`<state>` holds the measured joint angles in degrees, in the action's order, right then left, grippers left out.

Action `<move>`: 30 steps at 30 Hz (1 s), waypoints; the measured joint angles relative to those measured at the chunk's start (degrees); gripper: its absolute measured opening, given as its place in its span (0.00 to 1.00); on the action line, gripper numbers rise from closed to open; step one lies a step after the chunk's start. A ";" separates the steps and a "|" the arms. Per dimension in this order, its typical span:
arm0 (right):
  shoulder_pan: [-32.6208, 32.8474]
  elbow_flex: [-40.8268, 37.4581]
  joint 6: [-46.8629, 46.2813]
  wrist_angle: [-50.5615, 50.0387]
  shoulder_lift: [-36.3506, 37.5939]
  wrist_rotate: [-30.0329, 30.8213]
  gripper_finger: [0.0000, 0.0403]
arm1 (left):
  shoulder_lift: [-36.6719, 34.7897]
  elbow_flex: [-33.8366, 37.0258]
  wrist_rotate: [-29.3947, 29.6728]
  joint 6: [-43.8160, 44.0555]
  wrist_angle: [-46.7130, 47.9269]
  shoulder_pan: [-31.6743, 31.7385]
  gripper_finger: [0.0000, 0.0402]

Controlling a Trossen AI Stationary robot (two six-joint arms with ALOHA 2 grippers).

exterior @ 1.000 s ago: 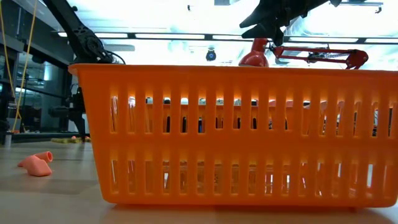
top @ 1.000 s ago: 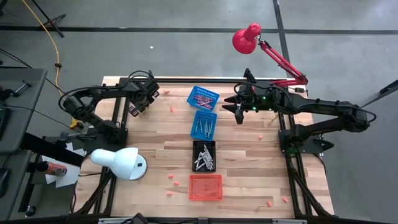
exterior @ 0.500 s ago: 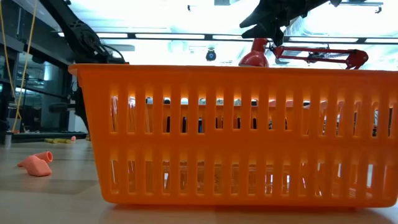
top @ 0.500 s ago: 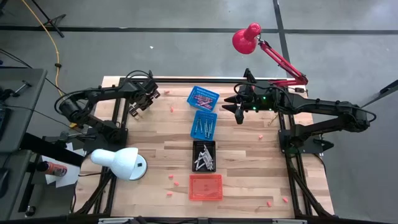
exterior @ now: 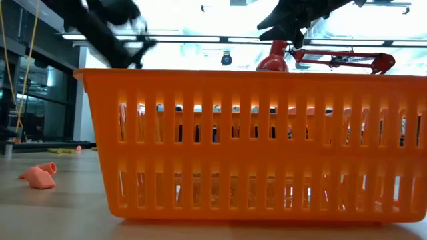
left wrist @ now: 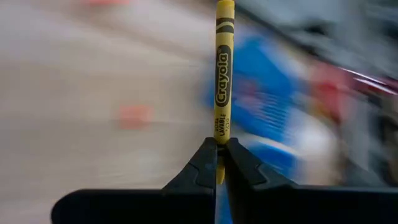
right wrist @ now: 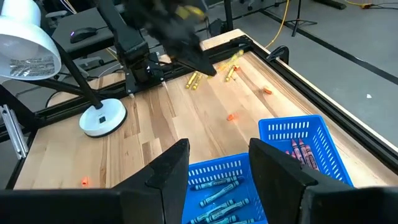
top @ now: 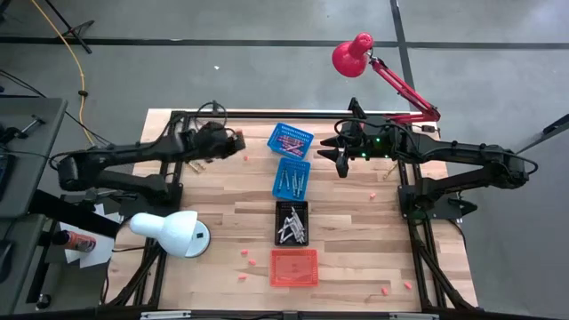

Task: Sort crayons
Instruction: Put the yellow crayon into the orange bin

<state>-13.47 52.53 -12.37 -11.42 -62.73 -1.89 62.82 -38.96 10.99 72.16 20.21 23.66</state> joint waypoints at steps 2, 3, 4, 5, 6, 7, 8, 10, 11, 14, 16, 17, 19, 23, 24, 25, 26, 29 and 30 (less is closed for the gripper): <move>0.00 0.00 -0.34 0.67 0.01 0.00 0.40 | -2.18 0.00 0.64 -6.98 -9.28 -4.35 0.00; 0.00 0.00 -0.63 1.30 0.01 -0.02 0.40 | -3.09 0.00 1.14 -11.35 -14.62 -6.27 0.00; 0.00 0.00 -0.76 2.13 0.01 -0.07 0.40 | -3.94 -0.04 1.27 -16.05 -20.02 -7.84 0.00; 0.00 0.00 -0.94 3.27 0.00 -0.36 0.40 | -4.71 -0.06 1.17 -20.76 -25.00 -9.16 0.00; 0.00 0.00 -1.36 4.92 -0.01 -1.00 0.40 | -5.47 -0.09 0.73 -25.27 -29.73 -10.18 0.00; 0.00 0.00 -1.93 6.83 0.01 -1.68 0.40 | -6.16 -0.09 -0.24 -29.53 -33.78 -10.93 0.00; 0.00 0.00 -2.38 9.00 0.01 -2.54 0.40 | -6.73 -0.09 -1.66 -33.80 -37.47 -11.56 0.00; 0.01 0.00 -2.85 13.43 0.01 -4.37 0.40 | -7.95 -0.09 -5.56 -42.57 -42.55 -12.66 0.00; 0.01 0.00 -2.92 15.75 0.01 -5.19 0.40 | -8.51 -0.09 -7.70 -46.35 -44.41 -13.31 0.00; 0.13 0.00 -2.81 21.19 0.01 -7.94 0.40 | -9.80 -0.15 -12.10 -53.65 -45.37 -15.41 0.00; 0.16 0.00 -2.74 23.12 0.03 -8.86 0.40 | -9.98 -0.15 -12.43 -56.01 -44.97 -16.82 0.00; 0.17 0.00 -2.72 23.47 0.03 -8.92 0.40 | -9.98 -0.15 -12.42 -57.28 -44.64 -17.50 0.00; 0.15 0.00 -2.82 23.39 0.03 -9.00 0.40 | -9.96 -0.13 -12.06 -60.05 -43.72 -18.48 0.00; 0.13 0.00 -3.07 23.34 0.03 -9.03 0.40 | -9.96 -0.13 -10.74 -61.81 -42.08 -18.91 0.00; 0.13 0.00 -3.20 23.34 0.03 -9.03 0.40 | -9.96 -0.13 -10.54 -61.84 -42.05 -18.90 0.00; 0.13 0.00 -3.36 23.34 0.03 -9.03 0.40 | -9.96 -0.13 -10.48 -61.87 -42.10 -18.88 0.00; 0.13 0.00 -3.71 23.34 0.03 -9.03 0.40 | -9.96 -0.13 -10.49 -61.87 -42.21 -18.86 0.00; 0.13 0.00 -4.10 23.33 0.03 -8.81 0.40 | -9.96 -0.13 -10.50 -61.87 -42.26 -18.86 0.00; 0.13 0.00 -4.10 23.32 0.03 -8.81 0.40 | -9.96 -0.13 -10.50 -61.85 -42.27 -18.86 0.00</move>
<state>-13.34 52.53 -16.47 11.90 -62.70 -10.70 52.86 -39.09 0.49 10.31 -22.06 4.80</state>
